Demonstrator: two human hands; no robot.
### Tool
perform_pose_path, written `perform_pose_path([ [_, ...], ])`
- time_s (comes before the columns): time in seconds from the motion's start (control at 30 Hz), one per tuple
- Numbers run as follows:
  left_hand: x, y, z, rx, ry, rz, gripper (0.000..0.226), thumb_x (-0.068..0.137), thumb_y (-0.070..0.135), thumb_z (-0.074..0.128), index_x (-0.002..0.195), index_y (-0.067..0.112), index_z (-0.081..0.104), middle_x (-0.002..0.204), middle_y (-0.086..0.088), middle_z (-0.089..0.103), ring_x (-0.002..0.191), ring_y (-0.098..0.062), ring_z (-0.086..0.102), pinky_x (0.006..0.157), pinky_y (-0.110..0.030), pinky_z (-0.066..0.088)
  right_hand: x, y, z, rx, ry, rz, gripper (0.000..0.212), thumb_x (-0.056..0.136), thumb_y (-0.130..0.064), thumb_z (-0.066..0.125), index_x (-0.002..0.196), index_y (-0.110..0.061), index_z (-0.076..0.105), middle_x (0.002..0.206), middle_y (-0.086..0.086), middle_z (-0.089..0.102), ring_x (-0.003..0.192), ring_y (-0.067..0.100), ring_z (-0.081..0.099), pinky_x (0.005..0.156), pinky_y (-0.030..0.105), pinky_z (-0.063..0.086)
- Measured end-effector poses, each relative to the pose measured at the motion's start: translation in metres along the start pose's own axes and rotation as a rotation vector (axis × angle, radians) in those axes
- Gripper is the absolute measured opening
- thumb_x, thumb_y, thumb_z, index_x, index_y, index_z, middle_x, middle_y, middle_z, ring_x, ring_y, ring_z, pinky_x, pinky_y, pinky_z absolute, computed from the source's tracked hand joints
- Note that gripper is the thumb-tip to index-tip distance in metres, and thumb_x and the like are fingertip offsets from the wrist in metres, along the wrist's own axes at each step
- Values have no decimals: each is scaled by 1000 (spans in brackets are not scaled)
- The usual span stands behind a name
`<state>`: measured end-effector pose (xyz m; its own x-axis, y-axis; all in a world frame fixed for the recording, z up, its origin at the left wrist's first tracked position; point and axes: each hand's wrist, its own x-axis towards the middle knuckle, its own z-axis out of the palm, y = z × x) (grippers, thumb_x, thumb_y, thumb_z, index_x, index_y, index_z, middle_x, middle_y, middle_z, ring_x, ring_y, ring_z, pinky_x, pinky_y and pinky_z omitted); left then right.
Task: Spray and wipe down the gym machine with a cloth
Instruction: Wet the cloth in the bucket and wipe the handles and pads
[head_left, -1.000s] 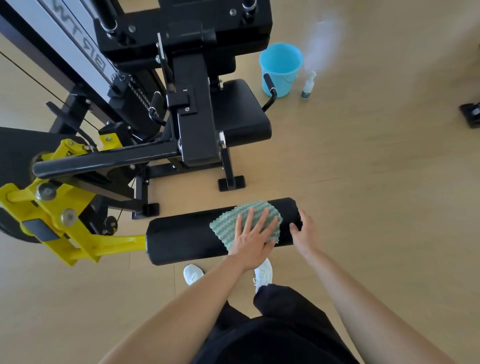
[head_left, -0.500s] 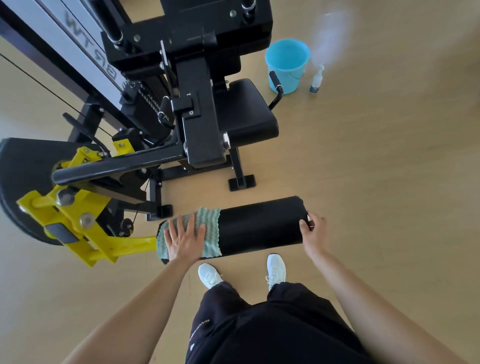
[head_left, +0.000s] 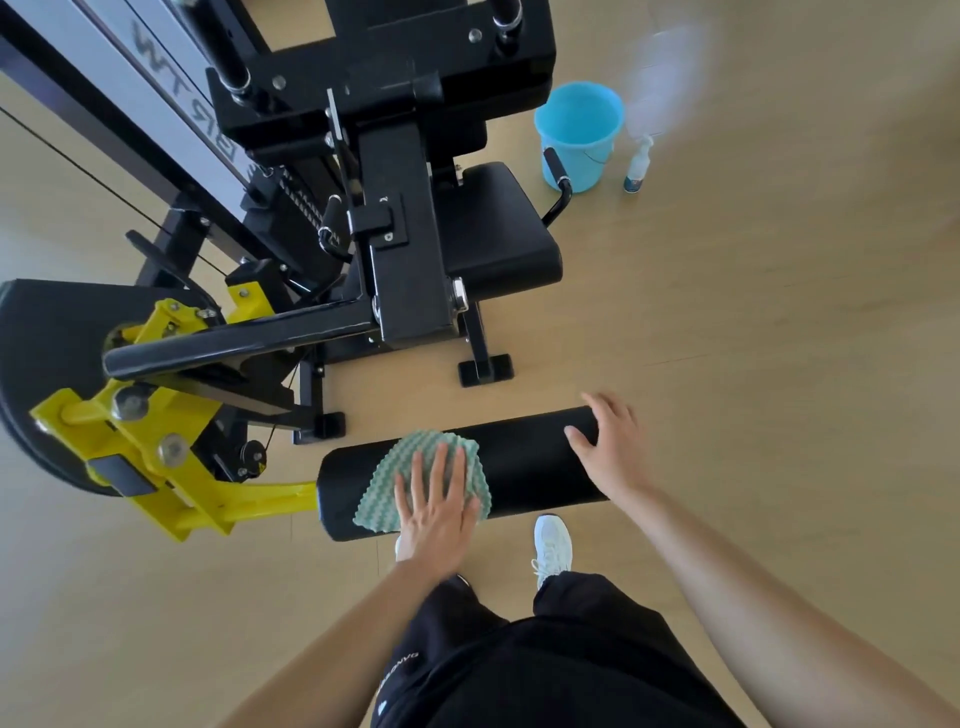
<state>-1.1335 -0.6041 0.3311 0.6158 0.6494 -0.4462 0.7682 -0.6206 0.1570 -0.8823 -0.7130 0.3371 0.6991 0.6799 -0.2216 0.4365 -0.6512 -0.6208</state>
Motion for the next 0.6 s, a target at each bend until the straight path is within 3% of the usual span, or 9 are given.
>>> perform_pose_path([
  [0.1, -10, -4, 3, -3, 14, 21, 67, 107, 47, 19, 159, 36, -23, 169, 7, -24, 151, -23, -31, 125, -54, -13, 14, -7, 13, -295, -178, -93, 62, 101, -47, 53, 156, -23, 37, 166, 5, 30, 151, 33, 26, 120, 48, 23],
  [0.23, -5, -8, -7, -42, 14, 19, 64, 108, 47, 20, 160, 37, -17, 169, 8, -21, 151, -18, -31, 127, -49, -10, 2, 8, 28, -430, -147, -165, 69, 97, -61, 22, 144, -20, 53, 149, 1, 51, 141, 30, 38, 117, 49, 26],
  [0.37, 6, -12, -16, -21, -15, 5, 63, 107, 48, 15, 160, 36, -17, 170, 5, -19, 154, -22, -25, 126, -50, -13, -20, 19, 34, -404, -41, -188, 56, 101, -51, 46, 148, -21, 50, 155, 3, 46, 150, 31, 32, 120, 52, 26],
  [0.5, 23, -2, -24, 26, -55, 44, 66, 100, 54, -1, 160, 34, -19, 171, 3, -14, 157, -29, -17, 124, -53, -13, -46, 21, 28, -354, -65, -195, 64, 100, -39, 59, 157, -22, 37, 166, 3, 30, 157, 28, 15, 125, 52, 20],
  [0.6, 36, 21, -24, 30, -90, 104, 62, 107, 50, 9, 160, 33, -19, 171, 5, -15, 157, -27, -19, 125, -56, -12, -54, 26, 25, -230, -56, -186, 64, 96, -21, 67, 155, -18, 42, 166, 2, 32, 158, 22, 14, 126, 50, 22],
])
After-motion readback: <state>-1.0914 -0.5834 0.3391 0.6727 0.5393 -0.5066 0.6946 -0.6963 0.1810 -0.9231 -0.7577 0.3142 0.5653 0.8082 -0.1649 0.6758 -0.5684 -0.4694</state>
